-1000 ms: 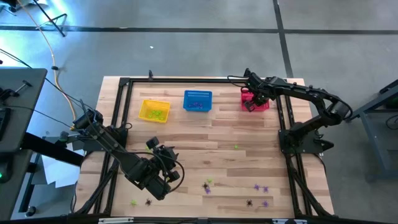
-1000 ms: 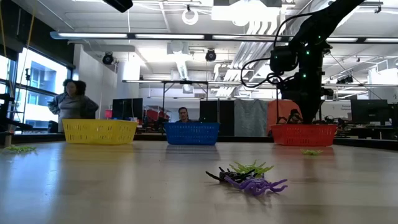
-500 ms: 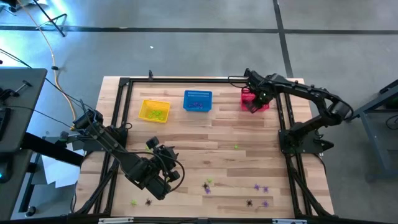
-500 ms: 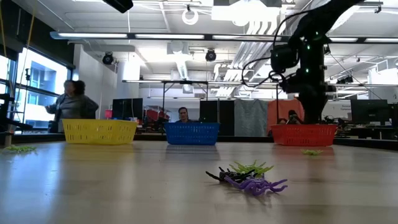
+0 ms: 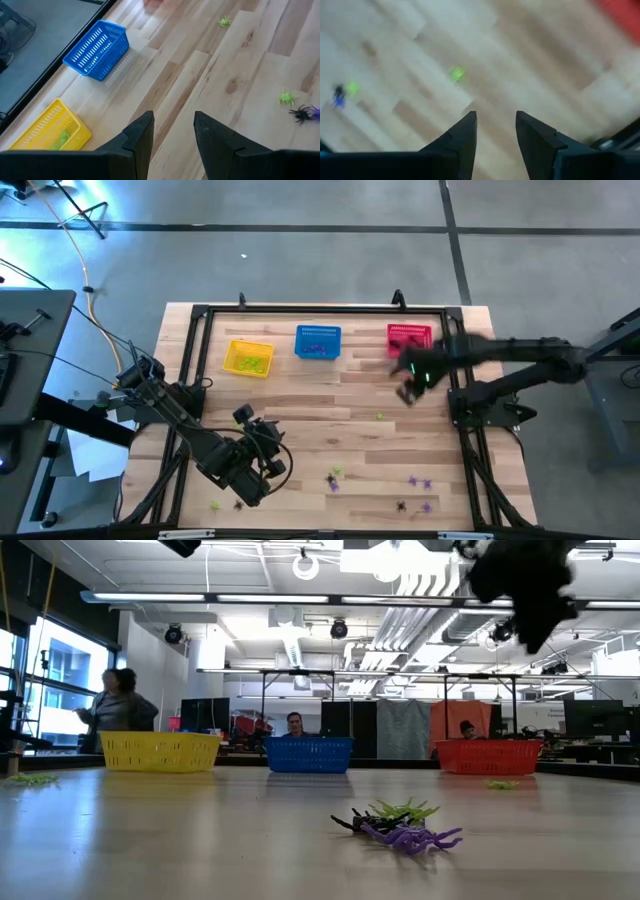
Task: Sort Halloween decoration
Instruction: Put the black spider toy into the red bin
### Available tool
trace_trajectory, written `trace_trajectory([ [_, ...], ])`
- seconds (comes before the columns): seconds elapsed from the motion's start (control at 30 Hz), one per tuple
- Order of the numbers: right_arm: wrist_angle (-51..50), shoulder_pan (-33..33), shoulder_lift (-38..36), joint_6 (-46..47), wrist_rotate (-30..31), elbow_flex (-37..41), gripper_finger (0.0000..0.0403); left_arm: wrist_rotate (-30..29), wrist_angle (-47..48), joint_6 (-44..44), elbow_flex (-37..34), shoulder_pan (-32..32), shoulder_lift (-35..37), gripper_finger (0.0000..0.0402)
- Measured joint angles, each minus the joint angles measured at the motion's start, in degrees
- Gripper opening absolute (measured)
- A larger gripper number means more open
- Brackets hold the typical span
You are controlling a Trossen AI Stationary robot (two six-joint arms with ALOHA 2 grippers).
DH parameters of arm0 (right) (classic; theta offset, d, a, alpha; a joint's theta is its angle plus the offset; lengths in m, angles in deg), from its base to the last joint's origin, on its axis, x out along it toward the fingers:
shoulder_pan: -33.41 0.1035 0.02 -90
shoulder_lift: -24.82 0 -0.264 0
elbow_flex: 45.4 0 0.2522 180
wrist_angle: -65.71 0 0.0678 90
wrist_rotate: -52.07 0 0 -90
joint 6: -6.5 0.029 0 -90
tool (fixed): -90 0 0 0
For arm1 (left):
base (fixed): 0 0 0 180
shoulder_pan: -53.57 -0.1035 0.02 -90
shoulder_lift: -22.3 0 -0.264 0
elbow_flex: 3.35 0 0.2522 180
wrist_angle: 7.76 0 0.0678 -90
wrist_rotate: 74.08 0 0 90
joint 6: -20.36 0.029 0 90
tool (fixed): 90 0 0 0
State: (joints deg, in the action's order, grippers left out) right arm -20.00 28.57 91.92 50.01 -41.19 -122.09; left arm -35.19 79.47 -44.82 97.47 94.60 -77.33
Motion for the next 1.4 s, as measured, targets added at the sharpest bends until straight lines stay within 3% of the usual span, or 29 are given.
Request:
trace_trajectory([
  [0.23, 8.7, 34.1, 4.5, 32.0, 11.3, 0.0, 0.0132, -1.6, 0.0, -0.2, 0.0, 1.4, 0.0, 0.0131],
  [0.33, 15.3, 43.5, 10.4, 41.1, 13.8, 0.0, 0.0132, -1.9, -0.1, -0.2, 0.0, 1.6, 0.0, 0.0131],
  [0.47, 24.0, 50.7, 19.6, 47.4, 13.7, 0.0, 0.0132, -1.9, -0.1, -0.6, 0.0, 1.8, 0.0, 0.0131],
  [0.77, 42.2, 54.5, 33.3, 47.7, 6.0, 0.0, 0.0132, -1.7, -0.1, -2.2, 0.0, 1.8, 0.0, 0.0131],
  [0.9, 42.9, 54.6, 35.4, 47.7, 2.9, 0.0, 0.0132, -1.4, -0.1, -3.1, 0.0, 2.0, 0.0, 0.0131],
  [1.4, 42.3, 54.7, 39.9, 47.5, 0.1, -0.2, 0.0132, 0.0, -0.4, -3.8, -0.1, 3.8, 0.0, 0.0131],
])
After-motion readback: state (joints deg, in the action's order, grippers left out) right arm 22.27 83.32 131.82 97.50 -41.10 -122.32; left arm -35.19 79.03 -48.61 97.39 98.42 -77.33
